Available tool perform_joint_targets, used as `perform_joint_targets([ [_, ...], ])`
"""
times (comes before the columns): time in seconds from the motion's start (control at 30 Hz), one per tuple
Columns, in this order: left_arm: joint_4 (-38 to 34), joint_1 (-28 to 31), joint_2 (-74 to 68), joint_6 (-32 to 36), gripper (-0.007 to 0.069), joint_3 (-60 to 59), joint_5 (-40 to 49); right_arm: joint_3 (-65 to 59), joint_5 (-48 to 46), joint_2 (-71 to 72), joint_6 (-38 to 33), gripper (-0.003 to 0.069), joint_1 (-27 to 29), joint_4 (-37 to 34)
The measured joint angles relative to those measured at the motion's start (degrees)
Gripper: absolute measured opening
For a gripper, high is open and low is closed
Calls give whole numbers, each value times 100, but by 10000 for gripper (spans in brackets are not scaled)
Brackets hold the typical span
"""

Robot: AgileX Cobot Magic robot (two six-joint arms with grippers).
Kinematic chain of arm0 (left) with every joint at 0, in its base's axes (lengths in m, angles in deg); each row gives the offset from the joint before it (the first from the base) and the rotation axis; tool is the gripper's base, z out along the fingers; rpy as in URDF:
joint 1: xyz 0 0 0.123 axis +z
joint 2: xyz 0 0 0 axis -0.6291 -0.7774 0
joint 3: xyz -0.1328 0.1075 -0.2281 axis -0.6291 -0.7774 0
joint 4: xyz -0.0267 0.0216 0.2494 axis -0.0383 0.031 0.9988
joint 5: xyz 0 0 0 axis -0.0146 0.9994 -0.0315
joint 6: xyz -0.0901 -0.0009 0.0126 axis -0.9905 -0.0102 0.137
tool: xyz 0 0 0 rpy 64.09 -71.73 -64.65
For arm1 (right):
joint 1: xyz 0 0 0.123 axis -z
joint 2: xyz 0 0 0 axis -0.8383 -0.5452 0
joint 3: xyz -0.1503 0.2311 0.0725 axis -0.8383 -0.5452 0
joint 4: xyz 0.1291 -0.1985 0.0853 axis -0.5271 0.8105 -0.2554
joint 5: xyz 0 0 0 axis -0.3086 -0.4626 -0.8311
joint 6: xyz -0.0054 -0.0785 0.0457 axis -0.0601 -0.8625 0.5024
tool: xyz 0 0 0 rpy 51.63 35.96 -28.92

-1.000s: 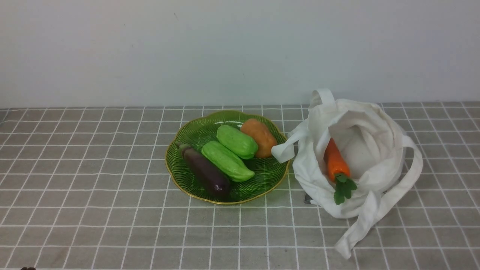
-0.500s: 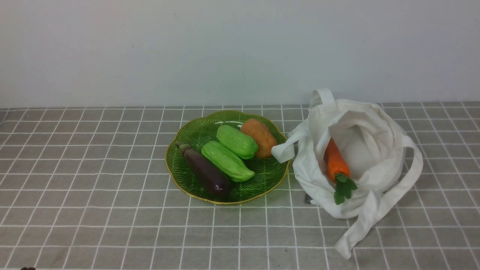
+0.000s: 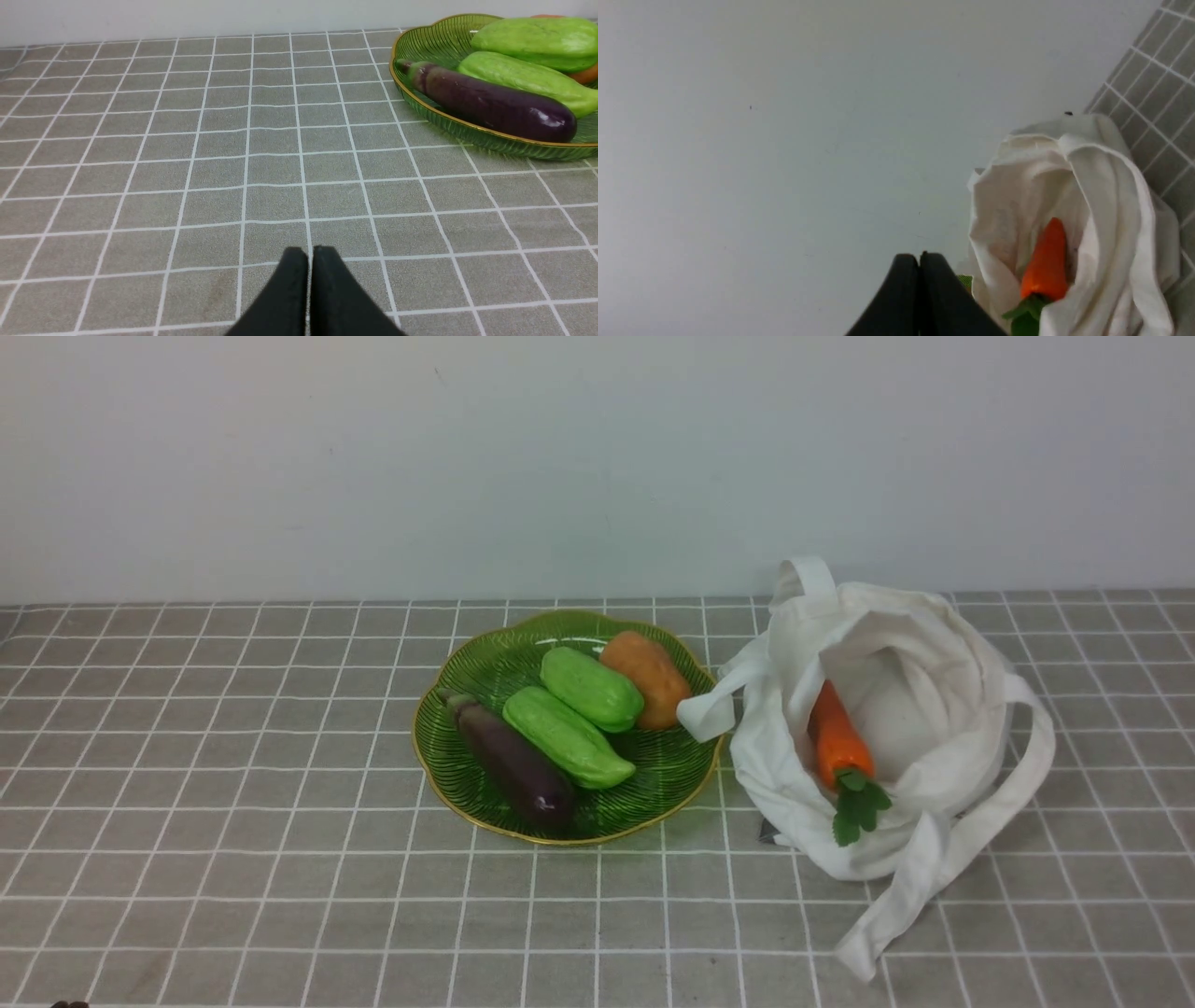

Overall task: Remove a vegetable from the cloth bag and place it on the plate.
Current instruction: Use the right arm to grab a carrot from the bag

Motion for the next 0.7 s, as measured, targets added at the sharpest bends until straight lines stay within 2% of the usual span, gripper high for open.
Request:
perform_joint_targets([
  [0.07,0,0,0,0,-5,0,0,787,-134,-57,-836,-15,0,230],
  [0.17,0,0,0,0,-5,0,0,1662,-396,-526,-1633,-15,0,559],
  [0.27,0,0,0,0,-5,0,0,2494,-964,-1211,-2091,-15,0,896],
  [0.33,0,0,0,0,-5,0,0,3312,-2273,-2335,-2455,-15,0,1557],
  [0.4,0,0,0,0,-5,0,0,3784,-3241,-3054,-2482,-15,0,1976],
  [0.47,0,0,0,0,-5,0,0,4171,-3990,-3970,-2223,-15,0,2314],
  [0.57,0,0,0,0,-5,0,0,4512,-4272,-5240,-1671,-4,0,2578],
  [0.67,0,0,0,0,-5,0,0,4696,-4255,-6025,-1553,15,0,2642],
  [0.7,0,0,0,0,-5,0,0,4868,-4215,-6671,-1518,45,0,2655],
])
